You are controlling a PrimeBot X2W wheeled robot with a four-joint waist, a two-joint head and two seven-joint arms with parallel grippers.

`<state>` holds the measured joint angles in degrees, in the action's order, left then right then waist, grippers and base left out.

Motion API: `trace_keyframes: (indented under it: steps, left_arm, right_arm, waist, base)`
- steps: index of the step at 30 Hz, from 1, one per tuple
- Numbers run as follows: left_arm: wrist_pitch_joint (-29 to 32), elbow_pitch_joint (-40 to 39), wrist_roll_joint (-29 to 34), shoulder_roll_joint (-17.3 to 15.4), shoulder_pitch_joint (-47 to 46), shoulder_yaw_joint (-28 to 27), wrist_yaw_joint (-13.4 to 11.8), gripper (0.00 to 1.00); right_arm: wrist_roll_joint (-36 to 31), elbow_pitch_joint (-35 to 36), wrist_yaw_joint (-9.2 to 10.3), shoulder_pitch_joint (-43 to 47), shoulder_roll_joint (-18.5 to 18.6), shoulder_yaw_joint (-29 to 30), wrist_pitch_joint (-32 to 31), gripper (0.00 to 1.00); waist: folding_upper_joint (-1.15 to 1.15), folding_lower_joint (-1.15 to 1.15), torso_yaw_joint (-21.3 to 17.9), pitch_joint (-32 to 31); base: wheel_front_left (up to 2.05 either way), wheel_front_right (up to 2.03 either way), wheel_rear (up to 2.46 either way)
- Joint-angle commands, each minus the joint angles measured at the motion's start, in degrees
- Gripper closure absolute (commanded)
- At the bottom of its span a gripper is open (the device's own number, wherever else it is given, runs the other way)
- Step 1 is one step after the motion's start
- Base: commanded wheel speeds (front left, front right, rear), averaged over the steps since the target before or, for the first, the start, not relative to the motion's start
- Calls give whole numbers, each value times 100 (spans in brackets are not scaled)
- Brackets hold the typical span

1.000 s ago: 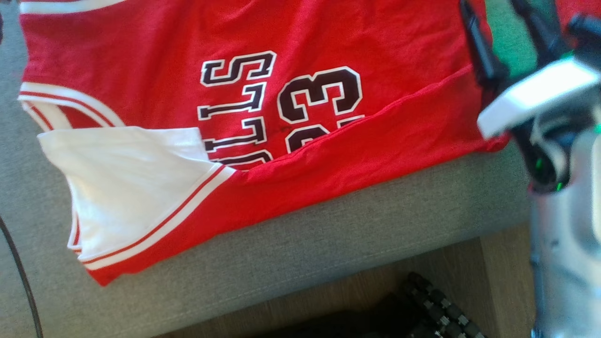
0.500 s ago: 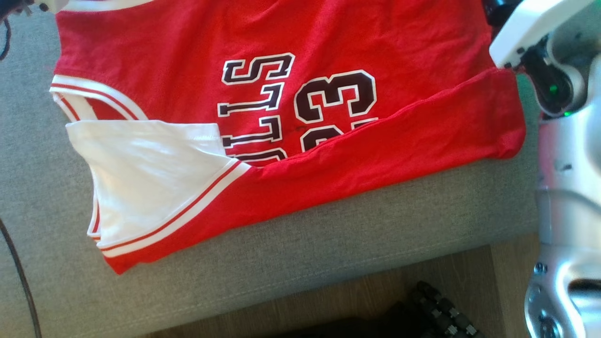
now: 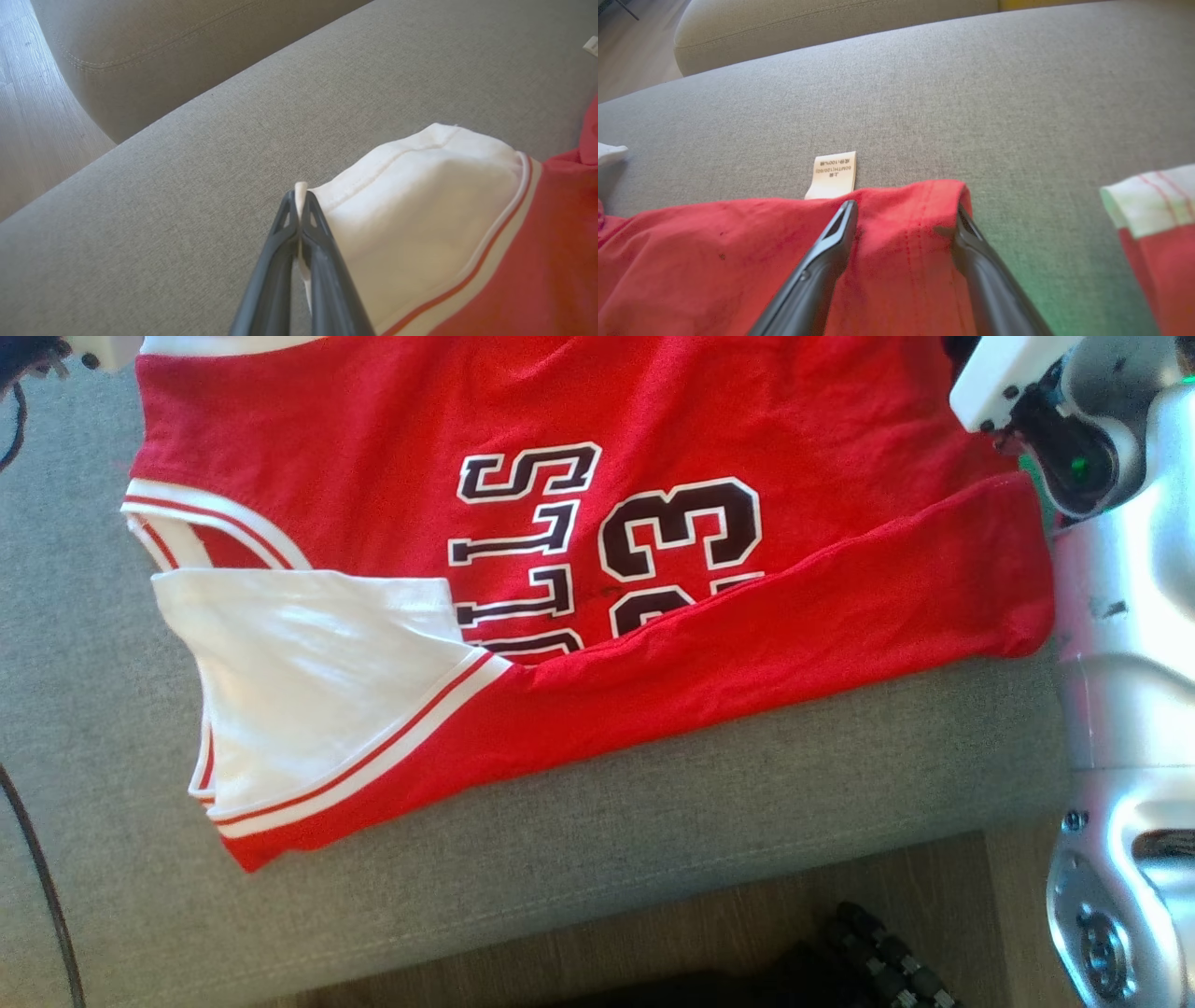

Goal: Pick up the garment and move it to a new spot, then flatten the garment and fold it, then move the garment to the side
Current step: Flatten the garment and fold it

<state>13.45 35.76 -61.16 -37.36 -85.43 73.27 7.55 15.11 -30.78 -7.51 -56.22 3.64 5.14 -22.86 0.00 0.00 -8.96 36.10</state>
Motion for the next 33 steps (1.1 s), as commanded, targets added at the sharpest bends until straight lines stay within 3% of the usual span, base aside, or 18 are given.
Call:
trace_keyframes:
  steps: [1,4,7,9,10,11,21,33]
  left_arm:
    - [-51,-31,-39,-193,-387,-219,-7,100]
    - [-69,-30,-57,-189,-413,-180,-7,100]
    - [-89,-41,-66,-194,-431,-144,-7,100]
    - [-115,-52,-70,-195,-440,-124,-7,100]
    - [-131,-59,-70,-196,-444,-114,-7,100]
    - [-170,-80,-54,-198,-452,-104,-7,100]
    - [-1347,-264,194,-287,-658,-56,-7,100]
    - [-2597,-28,343,-234,-774,-108,-7,100]
  right_arm:
    - [-46,123,2,-197,-76,-68,66,11]
    - [-80,-58,2,-319,-76,-57,135,24]
    - [-215,-198,2,-438,-76,-12,217,49]
    - [-312,-278,2,-516,-76,30,257,68]
    - [-354,-311,2,-556,-76,56,281,81]
    - [-402,-342,2,-591,-76,79,297,100]
    - [-692,-458,2,-819,18,457,629,100]
    - [-341,-352,2,-711,394,747,861,100]
  waist:
    - [0,0,22,7]
    - [0,0,59,16]
    - [0,0,90,30]
    - [0,0,111,36]
    - [0,0,121,37]
    - [0,0,130,39]
    - [0,0,328,43]
    - [0,0,674,-99]
  base:
    - [0,0,0]
    - [0,0,0]
    - [0,0,0]
    - [0,0,0]
    - [0,0,0]
    - [0,0,0]
    - [0,0,0]
    - [0,0,0]
